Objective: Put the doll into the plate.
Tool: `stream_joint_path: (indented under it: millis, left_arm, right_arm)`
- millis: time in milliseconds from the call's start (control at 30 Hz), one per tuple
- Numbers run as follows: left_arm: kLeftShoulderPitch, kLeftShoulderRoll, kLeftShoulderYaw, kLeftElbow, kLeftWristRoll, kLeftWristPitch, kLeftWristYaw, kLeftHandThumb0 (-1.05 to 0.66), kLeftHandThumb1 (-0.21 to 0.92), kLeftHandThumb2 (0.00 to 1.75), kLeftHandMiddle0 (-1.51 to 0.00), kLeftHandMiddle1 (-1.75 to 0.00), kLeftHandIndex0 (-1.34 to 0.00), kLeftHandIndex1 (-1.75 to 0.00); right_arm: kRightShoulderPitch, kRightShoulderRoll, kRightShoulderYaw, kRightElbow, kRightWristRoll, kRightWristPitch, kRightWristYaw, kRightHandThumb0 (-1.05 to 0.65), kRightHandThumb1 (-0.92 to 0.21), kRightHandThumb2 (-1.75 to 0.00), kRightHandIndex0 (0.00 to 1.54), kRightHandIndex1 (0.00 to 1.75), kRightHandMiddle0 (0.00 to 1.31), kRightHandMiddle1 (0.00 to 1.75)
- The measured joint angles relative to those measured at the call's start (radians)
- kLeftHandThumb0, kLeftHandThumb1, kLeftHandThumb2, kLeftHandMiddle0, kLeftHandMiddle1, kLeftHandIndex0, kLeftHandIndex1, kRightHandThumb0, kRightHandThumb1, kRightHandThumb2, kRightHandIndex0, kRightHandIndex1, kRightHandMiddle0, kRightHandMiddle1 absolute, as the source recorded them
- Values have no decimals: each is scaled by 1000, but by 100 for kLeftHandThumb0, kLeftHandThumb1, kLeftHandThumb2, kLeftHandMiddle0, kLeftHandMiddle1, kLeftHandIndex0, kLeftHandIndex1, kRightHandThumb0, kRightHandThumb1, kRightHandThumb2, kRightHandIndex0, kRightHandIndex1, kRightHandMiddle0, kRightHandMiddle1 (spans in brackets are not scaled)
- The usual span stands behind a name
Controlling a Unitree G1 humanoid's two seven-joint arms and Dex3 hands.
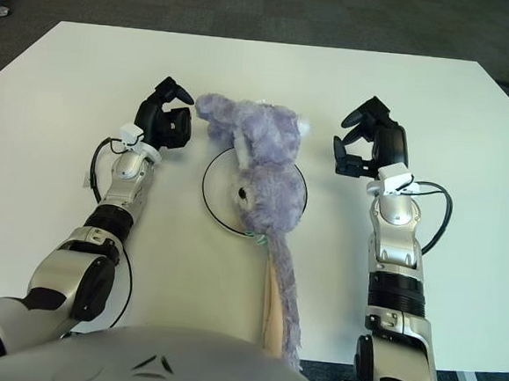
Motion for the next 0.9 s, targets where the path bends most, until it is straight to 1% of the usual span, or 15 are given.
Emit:
stream_joint_path:
  millis: [67, 100, 200, 233, 267, 333, 400, 633, 767, 900]
  left_arm:
    - [-1, 0, 0, 2, -1, 0, -2, -43, 48, 111, -121, -175, -48, -175]
    - [-2, 0, 0, 3, -1, 0, -3, -43, 48, 111, -121, -175, -48, -175]
    - [-3, 1, 1, 5, -4, 0, -5, -43, 48, 111, -121, -175, -49, -175]
    - [-3, 1, 1, 5, -5, 0, -6, -43, 48, 112, -121, -175, -49, -175]
    - [-3, 2, 2, 5, -7, 0, -7, -43, 48, 112, -121, -175, -49, -175]
    - [-4, 2, 2, 6, -9, 0, -11, -43, 48, 112, -121, -175, -49, -175]
    - [-4, 4, 3, 7, -10, 0, -14, -43, 47, 112, -121, -175, -49, -175]
    - [-5, 9, 8, 10, -18, 1, -20, -43, 47, 113, -121, -175, -49, -175]
    - [-7, 13, 11, 13, -21, 3, -30, -43, 47, 113, -121, -175, -49, -175]
    - [-10, 17, 13, 17, -21, 5, -37, -43, 47, 112, -121, -175, -49, -175]
  right_arm:
    - [3, 0, -4, 9, 25, -1, 17, -1, -20, -144, 66, 175, 53, 169]
    - [5, 0, -8, 14, 40, -1, 31, -2, -16, -147, 71, 175, 56, 165]
    - [10, 0, -22, 27, 91, -1, 66, -2, -11, -152, 79, 175, 62, 159]
    - [11, 0, -26, 30, 104, -1, 74, -2, -6, -157, 82, 175, 64, 160]
    - [12, 0, -30, 33, 117, -1, 84, -2, -5, -158, 83, 175, 64, 160]
    - [15, 2, -38, 38, 148, -1, 100, -1, -3, -163, 85, 173, 62, 169]
    - [15, 6, -46, 41, 175, 0, 111, -1, 0, -165, 88, 167, 63, 172]
    - [15, 31, -70, 49, 245, 20, 121, 0, 10, -173, 97, 158, 71, 174]
    - [16, 51, -85, 64, 283, 46, 121, 0, 12, -174, 98, 157, 72, 175]
    - [17, 60, -92, 69, 300, 72, 121, 0, 12, -175, 99, 157, 72, 175]
